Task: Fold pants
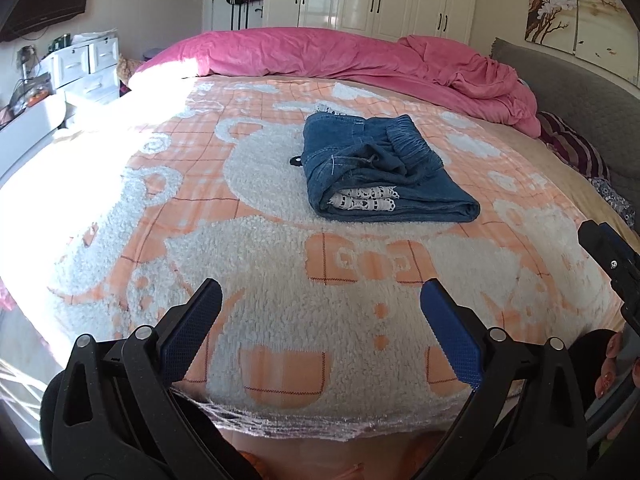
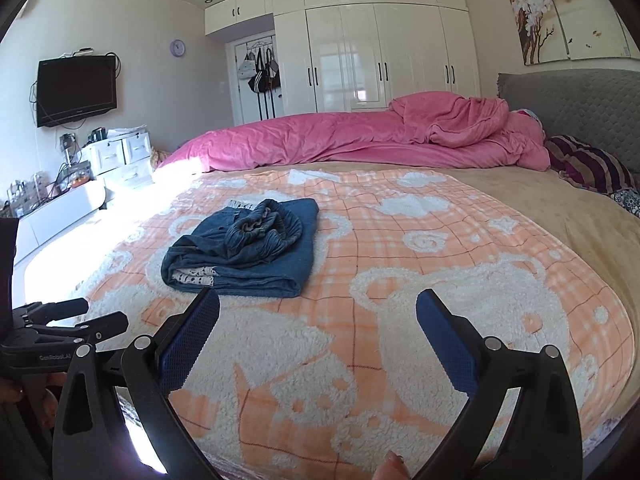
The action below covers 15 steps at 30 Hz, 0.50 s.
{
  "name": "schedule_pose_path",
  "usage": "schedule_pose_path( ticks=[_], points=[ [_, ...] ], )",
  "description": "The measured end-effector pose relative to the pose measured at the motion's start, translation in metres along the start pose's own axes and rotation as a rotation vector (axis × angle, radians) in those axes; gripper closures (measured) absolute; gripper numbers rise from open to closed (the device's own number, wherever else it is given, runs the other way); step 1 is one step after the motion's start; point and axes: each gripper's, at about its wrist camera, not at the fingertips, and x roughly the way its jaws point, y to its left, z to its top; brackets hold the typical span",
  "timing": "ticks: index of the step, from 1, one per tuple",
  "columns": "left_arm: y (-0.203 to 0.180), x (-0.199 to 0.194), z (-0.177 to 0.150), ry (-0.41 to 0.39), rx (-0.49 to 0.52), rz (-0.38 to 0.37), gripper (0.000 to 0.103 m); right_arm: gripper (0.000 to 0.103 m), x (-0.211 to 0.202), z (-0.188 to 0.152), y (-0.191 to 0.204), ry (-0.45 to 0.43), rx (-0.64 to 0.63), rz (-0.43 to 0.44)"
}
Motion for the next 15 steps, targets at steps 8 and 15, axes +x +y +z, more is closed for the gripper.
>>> schedule_pose_path(
  ticks=[8,15],
  points=[
    [0.001,-0.004,-0.004,-0.011,-0.003,-0.006,0.01,0.005,-0.008,0.0,0.009,-0.04,-0.032,0.001],
    [0.002,0.006,-0.005,0.028,-0.009,-0.004,0.01,0.005,0.01,-0.005,0.005,0.069,-0.008,-0.026]
  ],
)
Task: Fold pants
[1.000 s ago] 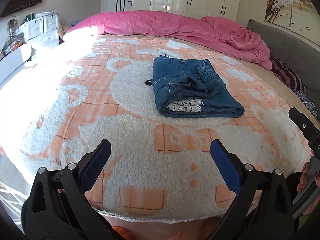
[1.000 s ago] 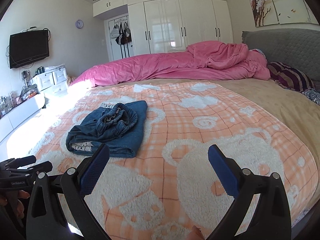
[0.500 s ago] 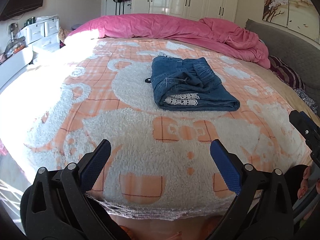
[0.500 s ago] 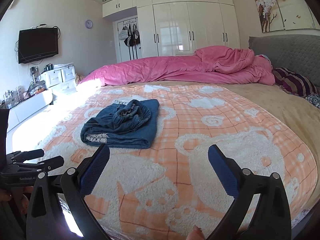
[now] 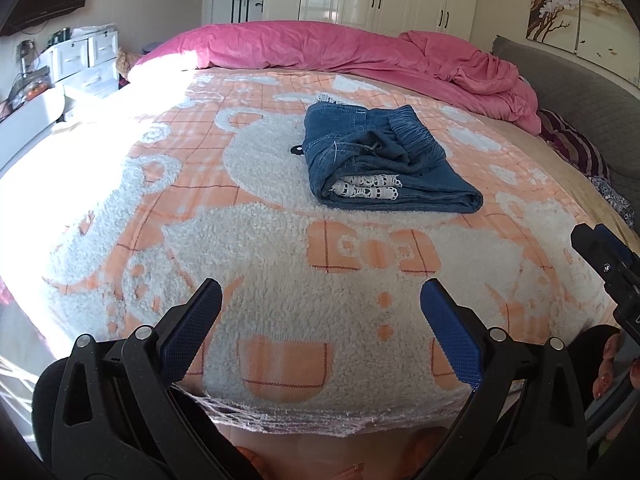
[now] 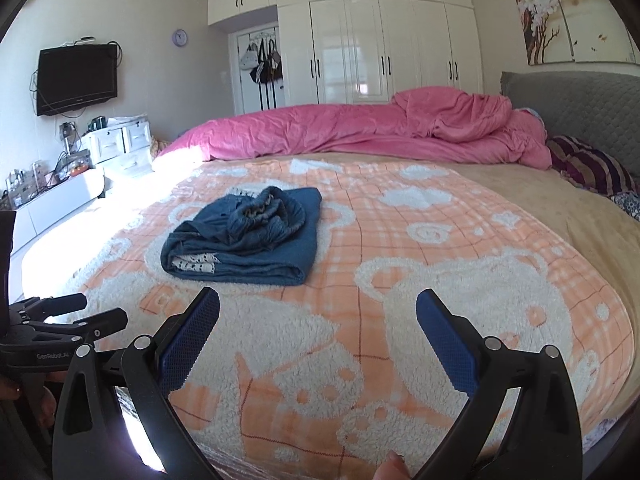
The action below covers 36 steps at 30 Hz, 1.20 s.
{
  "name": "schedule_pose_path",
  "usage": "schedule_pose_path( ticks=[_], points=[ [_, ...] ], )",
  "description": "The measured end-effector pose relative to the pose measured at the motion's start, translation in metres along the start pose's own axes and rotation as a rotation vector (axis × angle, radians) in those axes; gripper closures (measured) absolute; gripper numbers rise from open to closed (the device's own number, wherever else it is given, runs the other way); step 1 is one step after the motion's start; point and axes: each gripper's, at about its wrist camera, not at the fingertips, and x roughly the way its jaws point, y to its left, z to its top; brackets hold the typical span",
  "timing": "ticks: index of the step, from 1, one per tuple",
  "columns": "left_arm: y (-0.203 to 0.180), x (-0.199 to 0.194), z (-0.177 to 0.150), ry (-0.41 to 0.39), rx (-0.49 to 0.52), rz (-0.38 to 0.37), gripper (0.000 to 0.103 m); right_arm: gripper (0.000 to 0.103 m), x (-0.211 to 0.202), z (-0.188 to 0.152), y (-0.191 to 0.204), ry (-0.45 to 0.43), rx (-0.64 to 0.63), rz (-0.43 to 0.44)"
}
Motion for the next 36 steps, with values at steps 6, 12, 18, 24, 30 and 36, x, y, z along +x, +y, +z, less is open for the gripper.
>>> schedule_pose_path(
  ticks=[6,12,18,24,30,36],
  points=[
    [0.001,0.013,-0.001,0.04,0.001,0.004,0.01,0.005,0.024,-0.008,-0.001,0.117,0.012,-0.008],
    [0.002,0.018,-0.002,0.052,-0.004,0.004,0.01,0.005,0.03,-0.01,-0.001,0.14,0.008,-0.007],
    [0.003,0.019,-0.002,0.053,-0.006,0.014,0.01,0.005,0.03,-0.01,-0.002,0.138,0.009,-0.008],
    [0.005,0.018,-0.001,0.051,-0.014,0.023,0.01,0.005,0.032,-0.01,-0.002,0.136,0.006,-0.012],
    [0.005,0.017,-0.001,0.055,-0.017,0.03,0.01,0.005,0.031,-0.01,-0.002,0.138,-0.001,-0.016],
    [0.006,0.017,-0.001,0.056,-0.018,0.03,0.01,0.005,0.032,-0.01,-0.002,0.137,-0.001,-0.019]
  ],
)
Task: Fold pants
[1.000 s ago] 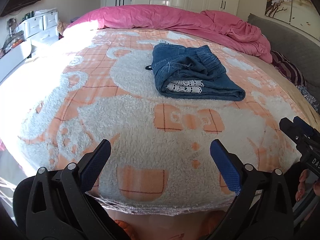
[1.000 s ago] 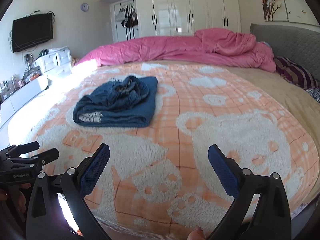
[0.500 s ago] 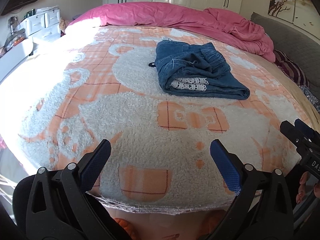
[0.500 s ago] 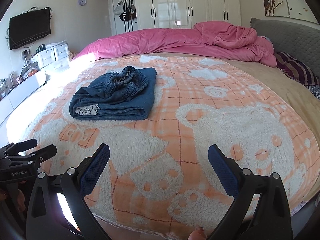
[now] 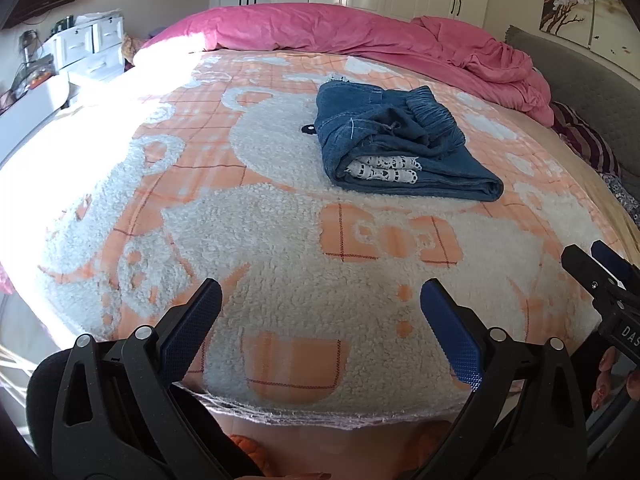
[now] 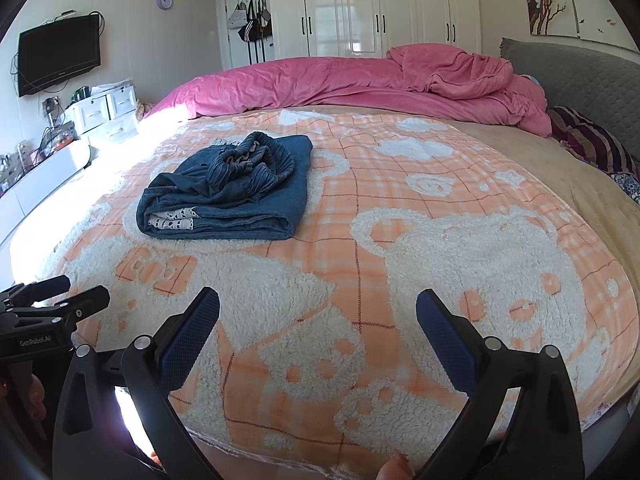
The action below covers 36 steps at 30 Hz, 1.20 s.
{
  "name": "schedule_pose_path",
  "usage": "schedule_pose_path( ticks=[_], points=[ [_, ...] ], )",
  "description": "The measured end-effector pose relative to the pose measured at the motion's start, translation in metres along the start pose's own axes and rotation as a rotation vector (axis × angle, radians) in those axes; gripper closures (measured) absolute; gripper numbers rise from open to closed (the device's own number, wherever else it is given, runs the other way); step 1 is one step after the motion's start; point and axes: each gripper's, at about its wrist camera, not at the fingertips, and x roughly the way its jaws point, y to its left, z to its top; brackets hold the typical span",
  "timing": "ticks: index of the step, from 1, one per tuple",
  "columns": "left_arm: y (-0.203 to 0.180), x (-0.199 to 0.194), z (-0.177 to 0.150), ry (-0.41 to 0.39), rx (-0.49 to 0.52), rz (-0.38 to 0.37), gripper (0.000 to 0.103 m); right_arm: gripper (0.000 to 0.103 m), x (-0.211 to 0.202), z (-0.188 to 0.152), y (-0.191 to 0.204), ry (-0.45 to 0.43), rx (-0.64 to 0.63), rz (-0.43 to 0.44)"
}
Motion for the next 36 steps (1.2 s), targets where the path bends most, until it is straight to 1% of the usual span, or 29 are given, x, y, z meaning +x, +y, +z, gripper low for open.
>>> schedule_pose_path(
  ticks=[22,36],
  points=[
    [0.0002,-0.0008,0.0006,0.003,-0.004,-0.002,0.01,0.005,0.0027,-0.0011,0.0005,0.005,-0.007,-0.011],
    [-0.0013,-0.0023,0.0021,0.006,-0.001,-0.02,0.01,0.005,0.0034,-0.0019,-0.0009,0.01,-0.008,-0.016]
  ],
)
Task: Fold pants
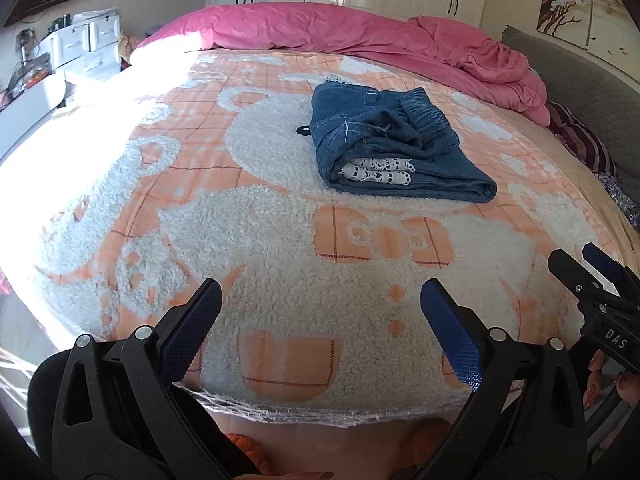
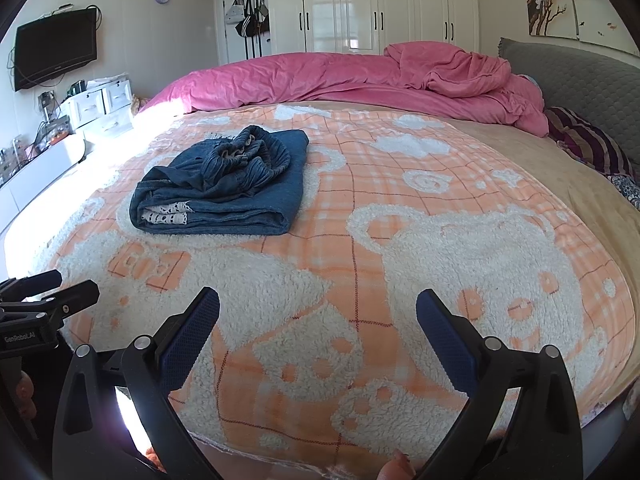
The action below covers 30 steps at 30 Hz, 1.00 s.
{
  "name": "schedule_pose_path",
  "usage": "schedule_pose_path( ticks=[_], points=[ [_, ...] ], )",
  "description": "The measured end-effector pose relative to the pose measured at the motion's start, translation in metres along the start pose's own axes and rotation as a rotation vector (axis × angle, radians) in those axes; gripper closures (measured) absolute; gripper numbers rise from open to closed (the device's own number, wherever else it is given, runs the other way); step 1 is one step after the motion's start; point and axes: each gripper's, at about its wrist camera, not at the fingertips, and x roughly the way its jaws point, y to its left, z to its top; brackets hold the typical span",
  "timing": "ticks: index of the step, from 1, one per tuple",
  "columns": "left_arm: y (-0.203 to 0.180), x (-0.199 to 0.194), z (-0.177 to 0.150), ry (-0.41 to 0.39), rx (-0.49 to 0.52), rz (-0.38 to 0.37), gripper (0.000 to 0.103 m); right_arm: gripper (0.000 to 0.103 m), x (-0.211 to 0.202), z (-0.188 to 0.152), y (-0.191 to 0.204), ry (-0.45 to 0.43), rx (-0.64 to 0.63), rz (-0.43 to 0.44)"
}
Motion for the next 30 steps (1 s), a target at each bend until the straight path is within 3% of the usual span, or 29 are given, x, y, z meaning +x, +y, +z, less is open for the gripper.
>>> schedule_pose_path(
  ticks=[23,30],
  points=[
    [-0.006,0.0007,0.0024,0.017,0.024,-0.013,0.01,0.005,0.0016,-0.0022,-0.0023,0.011,0.0,0.001],
    [-0.0043,0.0072,0.0052,0.058,0.01,-0.015,0.01,0.005,0.0063,0.0001,-0.0065,0.028,0.029,0.026]
  ],
)
